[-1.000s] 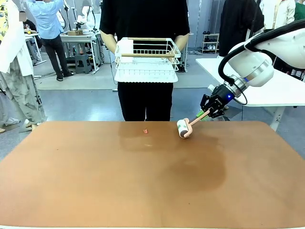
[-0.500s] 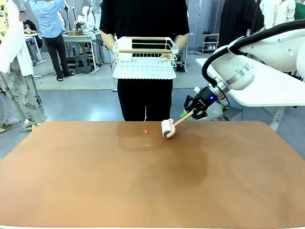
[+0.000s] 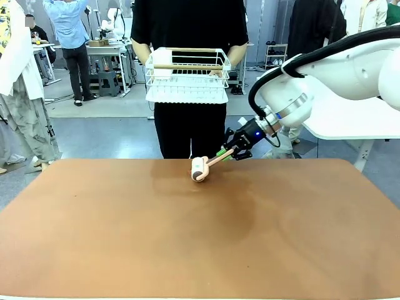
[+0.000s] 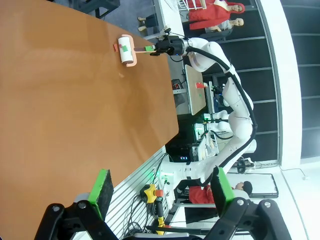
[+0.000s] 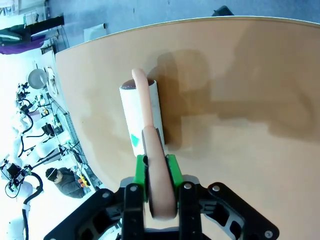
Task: Clean the table.
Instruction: Clean the table with the Lint Roller when the human lifts the Dish drying rack.
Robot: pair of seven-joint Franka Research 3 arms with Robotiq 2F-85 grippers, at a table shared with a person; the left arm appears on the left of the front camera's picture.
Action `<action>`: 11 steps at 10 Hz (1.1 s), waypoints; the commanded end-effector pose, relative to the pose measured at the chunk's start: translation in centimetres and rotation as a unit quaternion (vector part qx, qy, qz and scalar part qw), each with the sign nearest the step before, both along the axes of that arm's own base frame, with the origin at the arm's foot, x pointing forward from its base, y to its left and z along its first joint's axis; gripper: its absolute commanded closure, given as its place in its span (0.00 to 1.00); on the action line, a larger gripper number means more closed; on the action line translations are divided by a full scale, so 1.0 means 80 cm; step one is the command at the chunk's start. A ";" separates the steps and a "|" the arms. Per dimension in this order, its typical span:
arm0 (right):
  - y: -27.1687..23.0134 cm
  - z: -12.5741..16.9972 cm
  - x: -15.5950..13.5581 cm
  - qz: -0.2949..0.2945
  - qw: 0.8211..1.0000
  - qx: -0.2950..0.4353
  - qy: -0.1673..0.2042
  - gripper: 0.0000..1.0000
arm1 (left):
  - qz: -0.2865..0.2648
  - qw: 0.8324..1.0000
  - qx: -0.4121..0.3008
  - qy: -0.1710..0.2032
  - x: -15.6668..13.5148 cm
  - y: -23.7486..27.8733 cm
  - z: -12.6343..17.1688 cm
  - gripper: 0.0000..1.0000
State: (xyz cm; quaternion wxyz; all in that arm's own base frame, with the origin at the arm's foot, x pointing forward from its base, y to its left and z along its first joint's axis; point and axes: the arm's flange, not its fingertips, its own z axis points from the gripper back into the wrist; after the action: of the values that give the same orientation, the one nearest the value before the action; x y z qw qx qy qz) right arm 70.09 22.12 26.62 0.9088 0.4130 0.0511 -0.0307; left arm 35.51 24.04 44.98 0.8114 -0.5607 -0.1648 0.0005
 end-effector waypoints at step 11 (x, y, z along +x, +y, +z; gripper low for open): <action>0.111 -0.058 -0.041 0.033 0.999 -0.008 -0.040 0.98 | -0.003 1.000 -0.005 -0.005 -0.005 0.001 0.001 0.00</action>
State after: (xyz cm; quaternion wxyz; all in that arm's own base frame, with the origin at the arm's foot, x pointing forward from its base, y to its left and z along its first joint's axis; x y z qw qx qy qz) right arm 69.26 31.91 25.02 0.8939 0.4472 0.0304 -0.0050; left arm 35.52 24.03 44.98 0.8115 -0.5607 -0.1647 0.0004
